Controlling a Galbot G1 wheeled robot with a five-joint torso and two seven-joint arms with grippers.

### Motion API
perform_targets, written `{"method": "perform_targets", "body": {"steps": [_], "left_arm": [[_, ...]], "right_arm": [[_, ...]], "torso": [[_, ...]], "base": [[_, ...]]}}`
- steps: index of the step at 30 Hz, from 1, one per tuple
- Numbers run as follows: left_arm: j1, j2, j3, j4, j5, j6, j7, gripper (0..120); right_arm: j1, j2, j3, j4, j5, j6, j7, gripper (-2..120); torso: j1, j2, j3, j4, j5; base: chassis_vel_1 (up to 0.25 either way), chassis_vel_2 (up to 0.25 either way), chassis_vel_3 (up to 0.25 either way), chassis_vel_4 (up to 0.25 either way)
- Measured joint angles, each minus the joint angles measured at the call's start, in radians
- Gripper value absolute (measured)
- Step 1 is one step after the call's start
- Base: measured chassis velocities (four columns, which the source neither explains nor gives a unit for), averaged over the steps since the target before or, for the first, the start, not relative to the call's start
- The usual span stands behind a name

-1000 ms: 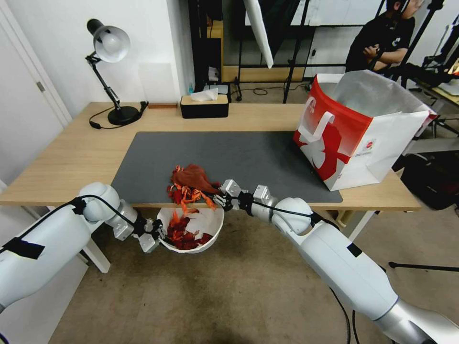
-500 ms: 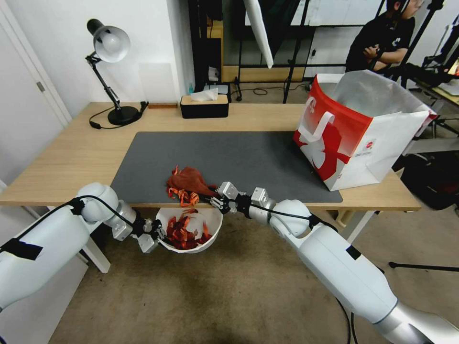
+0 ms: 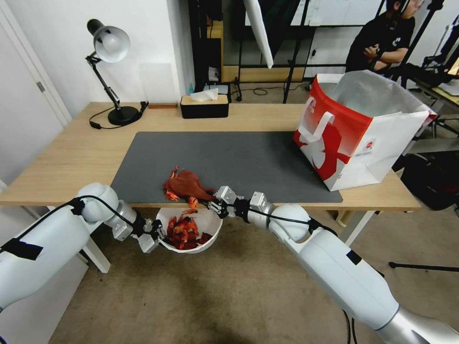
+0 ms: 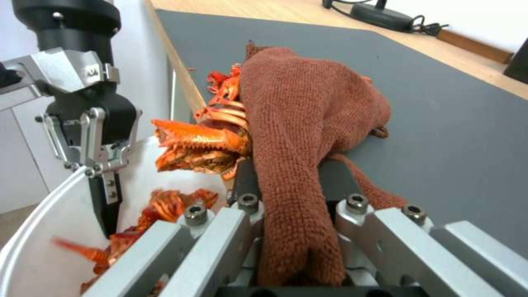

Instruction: Sweep shrimp from table into container with towel, then put container into takeout bag.

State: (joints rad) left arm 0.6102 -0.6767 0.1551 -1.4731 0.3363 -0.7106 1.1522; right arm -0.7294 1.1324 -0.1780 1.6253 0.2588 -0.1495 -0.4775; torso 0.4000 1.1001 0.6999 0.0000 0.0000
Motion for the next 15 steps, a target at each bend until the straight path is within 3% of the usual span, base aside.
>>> {"method": "perform_targets", "body": {"steps": [15], "left_arm": [[0.004,0.001,0.0,0.001,0.001,0.0,0.0,0]], "right_arm": [[-0.05,-0.01,0.01,0.047,-0.003,0.004,-0.005,8]], "torso": [[0.0,0.0,0.0,0.0,0.0]], "base": [[0.0,0.0,0.0,0.0]]}}
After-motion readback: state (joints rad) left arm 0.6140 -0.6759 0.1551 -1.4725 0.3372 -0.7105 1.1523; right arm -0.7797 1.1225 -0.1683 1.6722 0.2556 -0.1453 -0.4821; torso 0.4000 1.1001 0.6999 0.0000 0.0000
